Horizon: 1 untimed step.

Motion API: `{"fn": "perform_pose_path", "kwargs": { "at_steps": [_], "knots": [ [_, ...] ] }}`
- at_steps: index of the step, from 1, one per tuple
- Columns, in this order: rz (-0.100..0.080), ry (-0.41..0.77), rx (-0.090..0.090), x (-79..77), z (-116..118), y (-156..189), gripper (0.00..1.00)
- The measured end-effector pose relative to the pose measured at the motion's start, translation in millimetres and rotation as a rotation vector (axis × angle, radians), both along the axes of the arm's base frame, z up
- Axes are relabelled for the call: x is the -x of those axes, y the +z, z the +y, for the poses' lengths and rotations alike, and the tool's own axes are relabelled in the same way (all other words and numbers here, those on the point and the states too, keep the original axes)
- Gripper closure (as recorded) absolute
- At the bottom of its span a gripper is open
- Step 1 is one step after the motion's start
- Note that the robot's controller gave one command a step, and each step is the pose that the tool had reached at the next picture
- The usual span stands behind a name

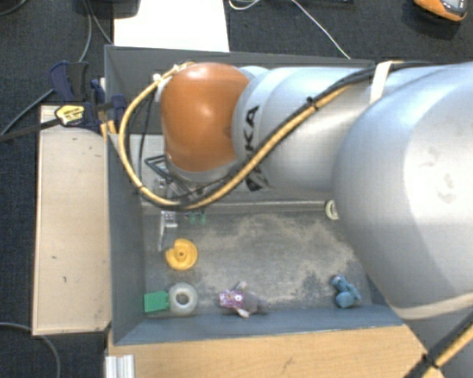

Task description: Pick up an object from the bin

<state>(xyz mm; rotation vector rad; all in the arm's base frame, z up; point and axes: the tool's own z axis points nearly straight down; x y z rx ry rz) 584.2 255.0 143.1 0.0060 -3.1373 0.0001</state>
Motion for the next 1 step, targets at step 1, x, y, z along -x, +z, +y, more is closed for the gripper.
{"fn": "perform_pose_path", "kwargs": {
  "at_steps": [1],
  "knots": [
    [-0.007,-0.008,-0.002,-2.0,-1.5,5.4,0.00]
  ]
}}
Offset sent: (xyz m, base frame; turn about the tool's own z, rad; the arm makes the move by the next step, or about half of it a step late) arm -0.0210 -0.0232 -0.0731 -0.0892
